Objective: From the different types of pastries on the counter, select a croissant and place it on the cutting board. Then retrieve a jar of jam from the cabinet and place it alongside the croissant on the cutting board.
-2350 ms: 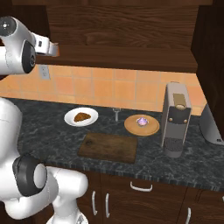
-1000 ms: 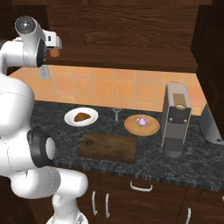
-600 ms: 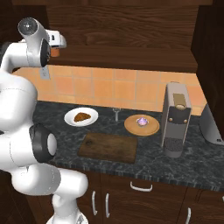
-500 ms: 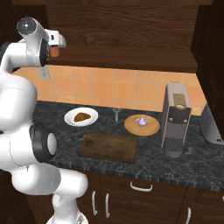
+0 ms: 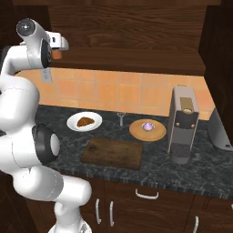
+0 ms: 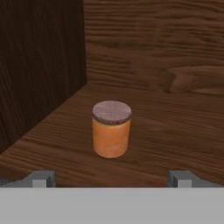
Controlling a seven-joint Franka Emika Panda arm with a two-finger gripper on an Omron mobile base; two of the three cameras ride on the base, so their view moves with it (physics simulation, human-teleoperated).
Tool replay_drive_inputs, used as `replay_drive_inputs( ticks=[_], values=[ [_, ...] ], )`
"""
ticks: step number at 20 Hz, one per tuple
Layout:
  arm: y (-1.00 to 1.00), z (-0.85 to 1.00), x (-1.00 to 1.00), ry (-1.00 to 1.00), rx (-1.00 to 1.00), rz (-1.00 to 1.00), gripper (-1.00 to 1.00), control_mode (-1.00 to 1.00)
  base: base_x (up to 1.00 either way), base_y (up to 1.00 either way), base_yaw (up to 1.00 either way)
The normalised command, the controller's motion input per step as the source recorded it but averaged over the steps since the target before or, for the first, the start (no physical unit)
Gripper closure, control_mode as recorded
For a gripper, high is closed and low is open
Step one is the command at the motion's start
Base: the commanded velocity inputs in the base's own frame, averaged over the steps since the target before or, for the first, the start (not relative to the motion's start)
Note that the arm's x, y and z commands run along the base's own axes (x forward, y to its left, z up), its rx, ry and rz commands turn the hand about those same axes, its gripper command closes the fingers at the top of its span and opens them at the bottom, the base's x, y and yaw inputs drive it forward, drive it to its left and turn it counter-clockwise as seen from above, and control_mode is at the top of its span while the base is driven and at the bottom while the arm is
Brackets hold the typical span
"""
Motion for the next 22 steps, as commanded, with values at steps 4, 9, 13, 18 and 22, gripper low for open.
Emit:
replay_drive_inputs(
  ticks=[4, 9, 13, 18, 22],
  values=[
    [0.16, -0.03, 0.31, 0.00, 0.00, -0.02, -1.00, -1.00, 0.00, 0.00, 0.00],
    [0.22, -0.06, 0.35, 0.01, 0.00, -0.01, -1.00, -1.00, 0.00, 0.00, 0.00],
    [0.05, -0.12, 0.41, 0.10, 0.00, -0.01, -1.00, -1.00, 0.00, 0.00, 0.00],
    [0.00, -0.10, 0.39, 0.06, 0.00, -0.01, -1.00, -1.00, 0.00, 0.00, 0.00],
    [0.06, -0.12, 0.44, 0.03, 0.00, -0.01, -1.00, -1.00, 0.00, 0.00, 0.00]
  ],
)
